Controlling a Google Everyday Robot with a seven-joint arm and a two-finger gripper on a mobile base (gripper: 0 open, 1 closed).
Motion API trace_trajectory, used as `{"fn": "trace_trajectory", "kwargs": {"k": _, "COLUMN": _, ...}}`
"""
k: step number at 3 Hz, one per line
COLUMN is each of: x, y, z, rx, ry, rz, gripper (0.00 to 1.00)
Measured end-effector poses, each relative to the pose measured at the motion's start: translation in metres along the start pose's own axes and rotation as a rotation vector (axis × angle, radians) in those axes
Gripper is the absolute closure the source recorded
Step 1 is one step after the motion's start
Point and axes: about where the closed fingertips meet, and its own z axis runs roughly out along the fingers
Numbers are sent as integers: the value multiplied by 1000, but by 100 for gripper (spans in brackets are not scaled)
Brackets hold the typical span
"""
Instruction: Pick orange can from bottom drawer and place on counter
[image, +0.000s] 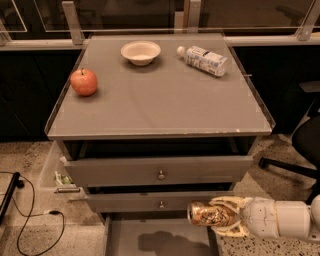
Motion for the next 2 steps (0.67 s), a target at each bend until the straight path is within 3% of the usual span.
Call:
{"fn": "trace_trajectory", "kwargs": {"k": 1, "x": -21, "y": -18, "z": -11, "rx": 0, "ry": 37, "rz": -34, "gripper": 100}}
{"fn": "trace_trajectory", "kwargs": {"k": 2, "x": -64, "y": -66, "z": -26, "rx": -39, "ry": 90, "rz": -91, "gripper": 100}}
